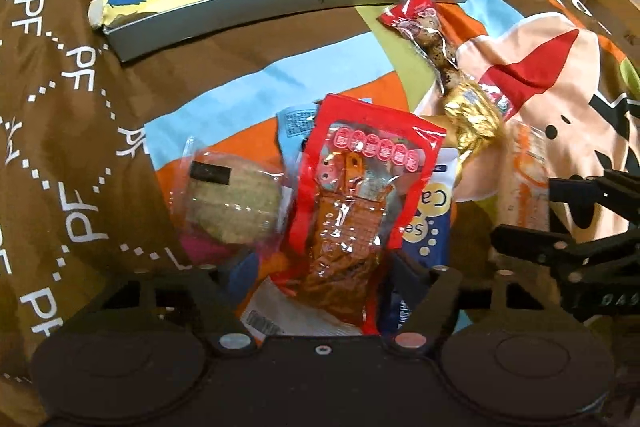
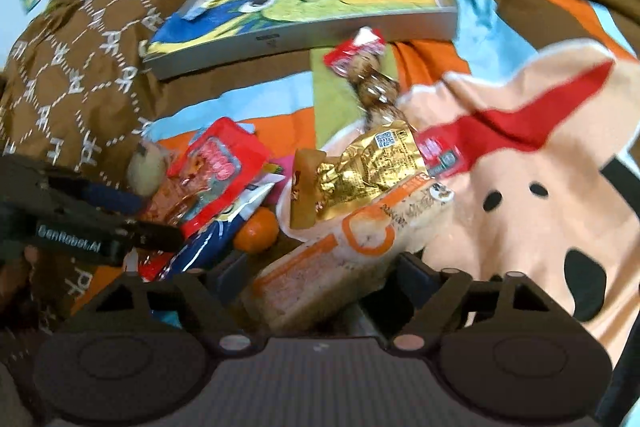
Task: Organize snacks
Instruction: 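Move the left tool to the red spicy-strip pack while the right tool approaches the rice-cake bar, then grasp the red pack with the left tool while the right tool grasps the white rice-cake bar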
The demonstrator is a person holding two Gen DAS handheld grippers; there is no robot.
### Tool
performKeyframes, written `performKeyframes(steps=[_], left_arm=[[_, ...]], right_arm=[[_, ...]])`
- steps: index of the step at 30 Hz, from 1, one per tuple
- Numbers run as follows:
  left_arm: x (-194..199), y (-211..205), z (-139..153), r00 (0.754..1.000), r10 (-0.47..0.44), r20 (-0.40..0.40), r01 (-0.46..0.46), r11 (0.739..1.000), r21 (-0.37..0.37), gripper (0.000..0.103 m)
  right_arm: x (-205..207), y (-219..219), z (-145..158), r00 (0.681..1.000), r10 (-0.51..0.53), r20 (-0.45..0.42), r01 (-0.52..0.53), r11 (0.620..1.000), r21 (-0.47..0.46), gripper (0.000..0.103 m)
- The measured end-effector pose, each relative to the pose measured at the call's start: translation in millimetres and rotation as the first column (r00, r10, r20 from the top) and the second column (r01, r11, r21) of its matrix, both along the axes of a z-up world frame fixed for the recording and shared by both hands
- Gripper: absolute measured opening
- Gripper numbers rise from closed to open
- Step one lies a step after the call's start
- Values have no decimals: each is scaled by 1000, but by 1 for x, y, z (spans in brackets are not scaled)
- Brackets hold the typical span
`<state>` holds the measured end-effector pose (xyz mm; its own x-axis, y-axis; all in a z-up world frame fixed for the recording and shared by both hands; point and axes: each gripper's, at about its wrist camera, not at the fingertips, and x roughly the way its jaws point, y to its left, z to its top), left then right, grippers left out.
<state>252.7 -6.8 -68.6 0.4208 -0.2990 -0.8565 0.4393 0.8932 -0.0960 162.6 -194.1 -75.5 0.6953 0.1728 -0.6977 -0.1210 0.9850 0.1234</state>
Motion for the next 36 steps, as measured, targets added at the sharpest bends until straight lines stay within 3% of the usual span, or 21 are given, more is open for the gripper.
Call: performKeyframes(steps=[6,12,14,20,22,25,29,31,32,36], left_arm=[[-5,1,3,1000,-9,0,9,999,-35,49],[-6,4,6,1000,6,3,-5,998,-55,45],[-5,5,5,1000,15,1,-15,998,-57,47],[-1,5,2,999,44,15,-44,999,-27,64],[0,5,0,999,49,1,-49,998,-35,64],[1,3,-3,999,46,-5,-46,998,-34,63],[1,-3,-6,1000,20,1,-20,1000,-20,51],[1,-4,-6,1000,20,2,-20,1000,-19,50],[1,-4,-6,1000,25,1,-25,999,-22,49],[1,-1,-4,999,47,-17,-48,998,-45,45]], right_arm=[[-18,29,5,980,167,109,-148,975,-164,59],[-28,50,2,962,250,112,-215,942,-256,61],[-26,46,2,971,218,95,-193,956,-220,64],[-11,15,-3,997,75,-6,-75,997,3,73],[-6,4,-6,998,40,-46,-36,996,83,75],[-2,-3,-7,999,13,-47,-7,992,126,77],[7,-3,-7,999,13,-36,-7,985,173,84],[13,-5,-10,999,8,-50,3,976,216,84],[14,-5,-10,998,4,-56,9,973,229,83],[15,-7,-12,998,-12,-67,26,977,211,58]])
